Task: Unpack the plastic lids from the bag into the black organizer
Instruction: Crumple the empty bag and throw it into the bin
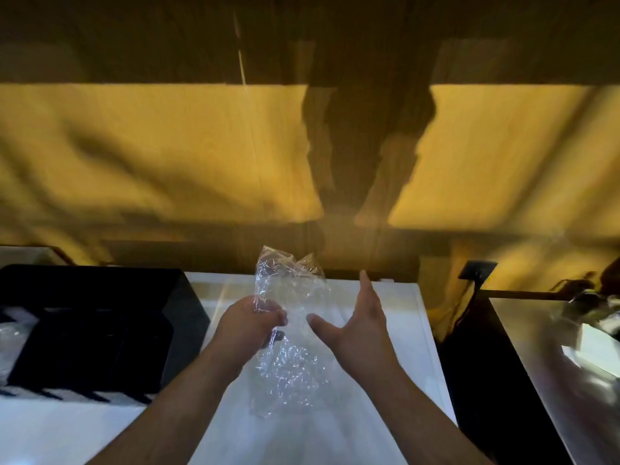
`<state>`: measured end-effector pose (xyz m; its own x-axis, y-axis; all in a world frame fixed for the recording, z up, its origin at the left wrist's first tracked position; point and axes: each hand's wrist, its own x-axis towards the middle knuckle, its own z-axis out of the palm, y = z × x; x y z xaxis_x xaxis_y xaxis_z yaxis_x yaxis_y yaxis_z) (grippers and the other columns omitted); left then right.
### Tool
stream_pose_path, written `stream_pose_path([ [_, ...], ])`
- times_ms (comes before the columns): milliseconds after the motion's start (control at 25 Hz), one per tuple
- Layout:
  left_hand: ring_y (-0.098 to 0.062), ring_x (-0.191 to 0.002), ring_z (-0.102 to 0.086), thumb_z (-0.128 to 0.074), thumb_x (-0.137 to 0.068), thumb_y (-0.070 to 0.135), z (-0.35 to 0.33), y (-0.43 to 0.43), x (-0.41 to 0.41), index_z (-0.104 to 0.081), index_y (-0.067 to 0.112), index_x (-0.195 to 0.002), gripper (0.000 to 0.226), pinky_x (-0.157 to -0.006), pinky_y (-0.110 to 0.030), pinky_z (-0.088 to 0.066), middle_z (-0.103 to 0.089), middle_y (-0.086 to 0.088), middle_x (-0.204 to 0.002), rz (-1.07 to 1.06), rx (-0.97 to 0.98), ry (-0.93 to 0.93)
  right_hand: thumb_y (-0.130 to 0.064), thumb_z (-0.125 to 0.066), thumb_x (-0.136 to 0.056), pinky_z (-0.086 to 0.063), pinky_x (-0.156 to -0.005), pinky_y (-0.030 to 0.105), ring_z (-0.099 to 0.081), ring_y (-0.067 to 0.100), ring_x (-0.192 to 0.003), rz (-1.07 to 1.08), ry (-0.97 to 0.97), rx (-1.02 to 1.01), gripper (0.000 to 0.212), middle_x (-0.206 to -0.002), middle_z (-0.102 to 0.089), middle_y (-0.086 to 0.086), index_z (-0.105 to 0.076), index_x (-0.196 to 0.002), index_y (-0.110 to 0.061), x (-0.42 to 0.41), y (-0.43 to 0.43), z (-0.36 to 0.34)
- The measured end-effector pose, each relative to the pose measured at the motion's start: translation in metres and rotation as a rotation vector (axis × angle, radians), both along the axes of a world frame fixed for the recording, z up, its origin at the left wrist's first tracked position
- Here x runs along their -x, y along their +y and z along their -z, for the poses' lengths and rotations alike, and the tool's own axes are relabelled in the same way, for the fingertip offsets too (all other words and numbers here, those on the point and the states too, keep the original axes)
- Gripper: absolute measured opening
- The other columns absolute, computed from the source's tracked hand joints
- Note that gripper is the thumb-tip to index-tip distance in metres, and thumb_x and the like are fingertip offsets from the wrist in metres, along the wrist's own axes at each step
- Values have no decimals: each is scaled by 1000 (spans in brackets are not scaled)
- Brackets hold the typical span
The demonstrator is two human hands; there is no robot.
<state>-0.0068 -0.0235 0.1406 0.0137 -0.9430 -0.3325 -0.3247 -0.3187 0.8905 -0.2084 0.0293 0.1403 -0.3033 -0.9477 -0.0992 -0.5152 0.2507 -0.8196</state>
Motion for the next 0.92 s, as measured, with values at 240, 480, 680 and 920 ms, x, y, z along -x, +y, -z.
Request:
stream_pose_path([
  [240,-21,-65,-73,-83,-79,25,-15,40,-37,-79,15,-90,15,-60,-30,-62,-80,-12,-91,-63,-126,391,-31,-80,-89,-61,-85,45,-75,36,-93,-402,-1038,-512,39,-111,-77,18,-75,-119,-8,13,-17,20],
  [480,-13,-47,-55,-77,-89,37,-20,90,-98,-69,16,-90,22,-49,-26,-48,-73,0,-70,-126,-142,215,-25,-75,-95,-41,-57,33,-56,18,-60,-525,-1000,-472,16,-72,-61,8,-75,-103,-11,-44,-30,16],
  [680,-13,-50,-52,-76,-85,29,-25,122,-137,-76,20,-98,15,-49,-25,-47,-65,-2,-72,-146,-150,375,-16,-59,-102,-36,-60,33,-48,19,-61,-564,-967,-483,29,-73,-57,9,-66,-128,-5,-102,-32,6],
  [920,-9,-46,-43,-66,-99,3,-16,156,-217,-70,18,-86,20,-42,-19,-43,-54,0,-59,-367,-30,350,-5,-71,-93,-45,-55,25,-47,15,-57,-870,-827,-619,10,-70,-54,5,-62,-98,-6,-170,-5,-13],
])
